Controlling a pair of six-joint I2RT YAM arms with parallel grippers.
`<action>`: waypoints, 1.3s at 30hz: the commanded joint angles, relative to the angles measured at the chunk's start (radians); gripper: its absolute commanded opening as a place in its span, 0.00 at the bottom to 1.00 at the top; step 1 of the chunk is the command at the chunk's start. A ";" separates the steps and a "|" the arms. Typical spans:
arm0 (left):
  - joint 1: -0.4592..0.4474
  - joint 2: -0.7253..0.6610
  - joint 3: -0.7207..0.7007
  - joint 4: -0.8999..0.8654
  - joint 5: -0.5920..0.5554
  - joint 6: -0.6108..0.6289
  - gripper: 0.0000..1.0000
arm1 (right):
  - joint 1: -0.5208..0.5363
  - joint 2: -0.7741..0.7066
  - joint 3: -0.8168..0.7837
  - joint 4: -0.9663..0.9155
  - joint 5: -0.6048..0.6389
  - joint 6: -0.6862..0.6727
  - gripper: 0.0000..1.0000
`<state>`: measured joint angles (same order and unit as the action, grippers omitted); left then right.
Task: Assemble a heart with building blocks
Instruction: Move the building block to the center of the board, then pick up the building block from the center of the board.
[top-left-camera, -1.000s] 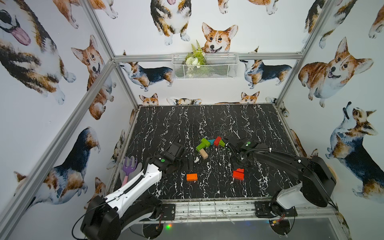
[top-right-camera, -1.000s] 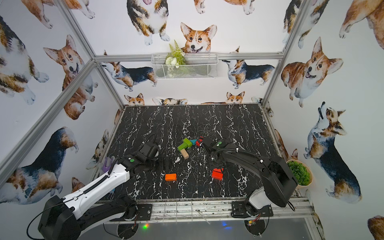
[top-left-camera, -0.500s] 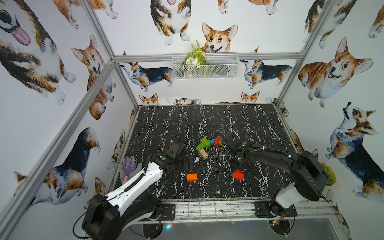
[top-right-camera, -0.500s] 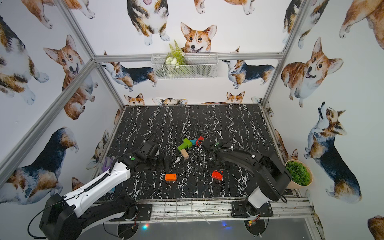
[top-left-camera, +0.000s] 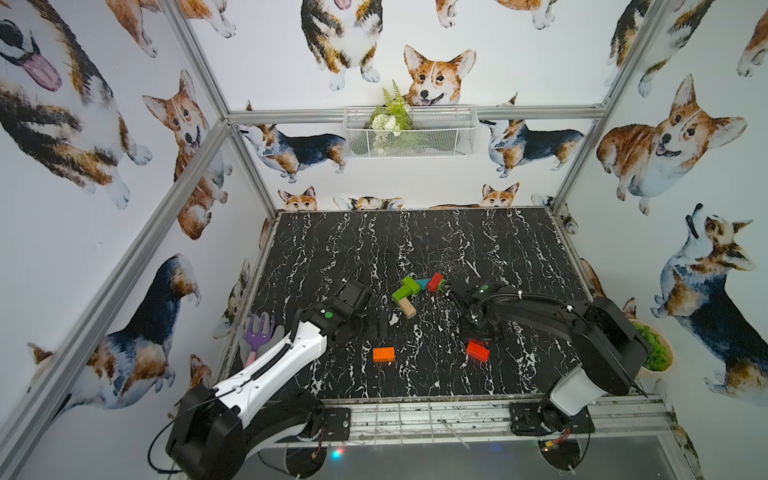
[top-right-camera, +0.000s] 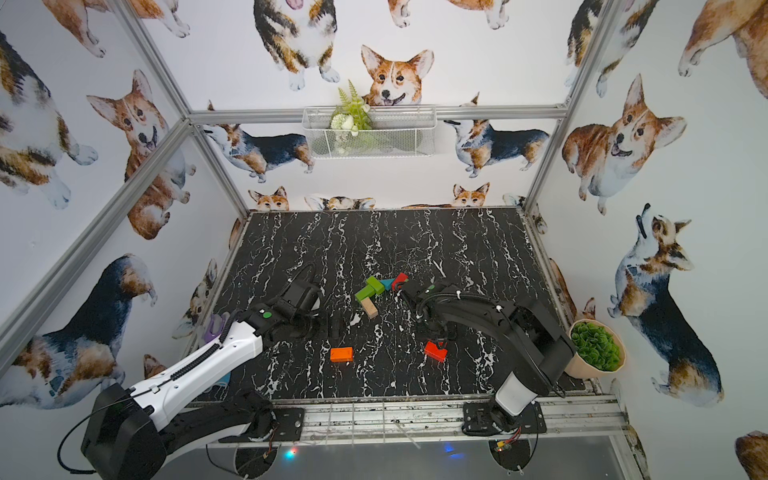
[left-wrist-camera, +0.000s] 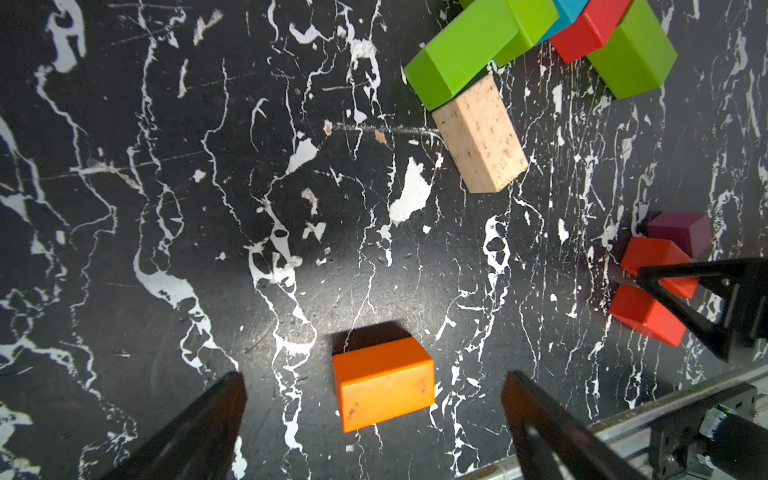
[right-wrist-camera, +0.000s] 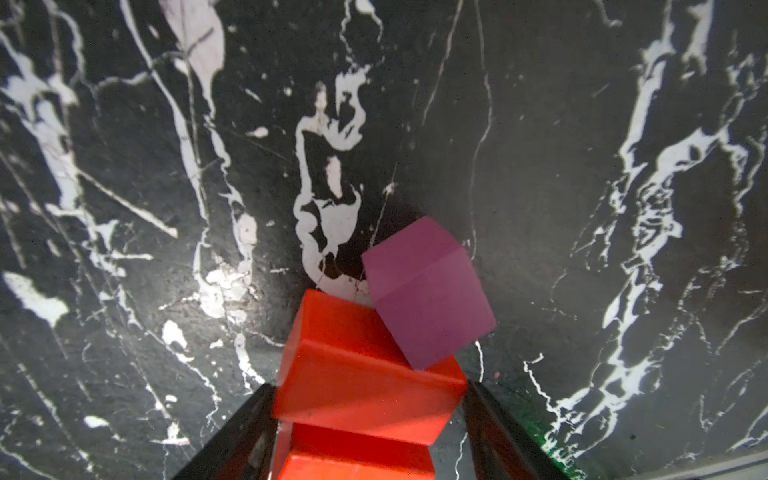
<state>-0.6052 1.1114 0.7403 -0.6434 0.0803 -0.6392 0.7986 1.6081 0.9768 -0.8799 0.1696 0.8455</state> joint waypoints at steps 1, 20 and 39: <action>-0.001 -0.001 0.010 -0.027 -0.004 0.018 1.00 | 0.001 0.016 0.021 0.011 0.031 0.057 0.76; -0.046 0.061 0.064 0.007 -0.001 0.057 1.00 | 0.128 0.024 0.257 -0.064 0.054 -0.020 0.74; -0.448 0.674 0.682 -0.243 -0.177 0.749 1.00 | -0.483 -0.611 -0.031 -0.175 -0.101 -0.193 0.72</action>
<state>-1.0416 1.7451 1.3869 -0.8043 -0.0971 -0.0517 0.3244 1.0012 0.9401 -1.0489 0.1223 0.6903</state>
